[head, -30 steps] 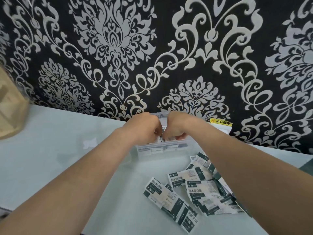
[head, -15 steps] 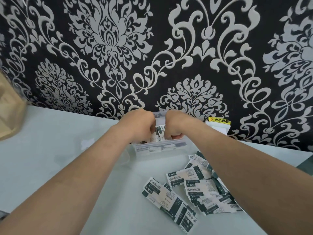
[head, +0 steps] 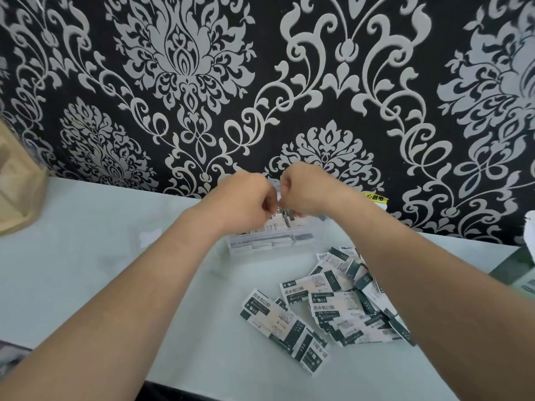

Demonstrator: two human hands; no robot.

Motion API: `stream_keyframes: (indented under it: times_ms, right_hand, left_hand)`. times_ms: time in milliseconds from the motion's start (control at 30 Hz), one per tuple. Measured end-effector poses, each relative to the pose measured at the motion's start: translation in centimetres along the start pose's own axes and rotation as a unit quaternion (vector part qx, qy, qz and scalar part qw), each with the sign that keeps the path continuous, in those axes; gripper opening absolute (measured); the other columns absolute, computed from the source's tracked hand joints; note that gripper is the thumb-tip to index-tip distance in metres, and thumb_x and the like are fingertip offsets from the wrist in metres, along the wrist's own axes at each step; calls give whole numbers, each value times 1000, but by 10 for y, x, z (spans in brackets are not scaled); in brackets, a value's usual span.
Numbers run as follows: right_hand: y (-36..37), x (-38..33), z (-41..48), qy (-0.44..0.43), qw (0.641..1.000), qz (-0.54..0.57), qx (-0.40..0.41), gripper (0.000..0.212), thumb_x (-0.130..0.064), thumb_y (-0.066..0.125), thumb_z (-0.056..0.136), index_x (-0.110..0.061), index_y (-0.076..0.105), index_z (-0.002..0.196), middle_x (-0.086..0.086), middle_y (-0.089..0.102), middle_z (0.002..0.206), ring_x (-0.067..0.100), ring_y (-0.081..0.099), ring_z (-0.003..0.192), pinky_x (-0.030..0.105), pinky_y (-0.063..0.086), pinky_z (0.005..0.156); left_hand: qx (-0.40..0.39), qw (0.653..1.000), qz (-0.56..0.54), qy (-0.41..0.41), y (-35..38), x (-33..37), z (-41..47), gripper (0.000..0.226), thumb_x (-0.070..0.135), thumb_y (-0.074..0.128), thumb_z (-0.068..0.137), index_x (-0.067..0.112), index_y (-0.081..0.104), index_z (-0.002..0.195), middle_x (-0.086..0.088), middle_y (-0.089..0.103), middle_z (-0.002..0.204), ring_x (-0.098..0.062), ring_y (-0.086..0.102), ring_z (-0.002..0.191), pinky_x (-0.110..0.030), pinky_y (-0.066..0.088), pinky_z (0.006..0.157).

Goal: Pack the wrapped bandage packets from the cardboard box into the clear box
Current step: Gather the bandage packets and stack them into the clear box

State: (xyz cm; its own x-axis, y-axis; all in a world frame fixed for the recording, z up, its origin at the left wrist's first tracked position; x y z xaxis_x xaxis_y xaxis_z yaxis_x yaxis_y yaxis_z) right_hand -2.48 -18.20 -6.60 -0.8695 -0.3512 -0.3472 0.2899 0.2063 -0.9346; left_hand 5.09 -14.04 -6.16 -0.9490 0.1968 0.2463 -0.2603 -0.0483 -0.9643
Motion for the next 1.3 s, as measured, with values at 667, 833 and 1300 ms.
stream_keyframes:
  times_ms: [667,833,1300]
  right_hand:
    - [37,164,-143,130,988,57,-59,76,-39,78,77,-37,36,140,4,34,126,24,57,96,36,54,80]
    - [49,171,-139,128,987,49,-80,81,-43,77,77,-35,35,146,5,36,137,28,51,117,40,45,100]
    - [11,175,-137,77,988,93,101,24,-12,73,81,-27,57,71,-11,56,83,10,52,71,20,36,55]
  left_hand:
    - [-172,981,-8,-86,112,93,-60,61,52,79,71,30,52,121,2,51,119,-20,49,108,-34,44,87]
    - [-173,978,-14,-112,113,89,-58,48,50,80,71,30,56,107,8,58,108,-17,50,94,-33,35,80]
    - [-129,962,-185,-156,101,69,-65,29,22,82,75,28,68,100,7,65,98,-16,64,84,-33,56,77]
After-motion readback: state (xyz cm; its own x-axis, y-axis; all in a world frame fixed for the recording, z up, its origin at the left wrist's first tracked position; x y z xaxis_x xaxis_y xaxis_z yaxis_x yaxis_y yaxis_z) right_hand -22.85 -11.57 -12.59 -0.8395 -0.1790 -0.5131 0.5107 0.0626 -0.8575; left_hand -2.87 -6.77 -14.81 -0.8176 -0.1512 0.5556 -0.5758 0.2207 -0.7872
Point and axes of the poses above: each hand's wrist, its own z-axis towards the middle knuckle, its own y-axis out of the palm, x = y × z, the point moved 10 cm from there along z, towards the middle knuckle
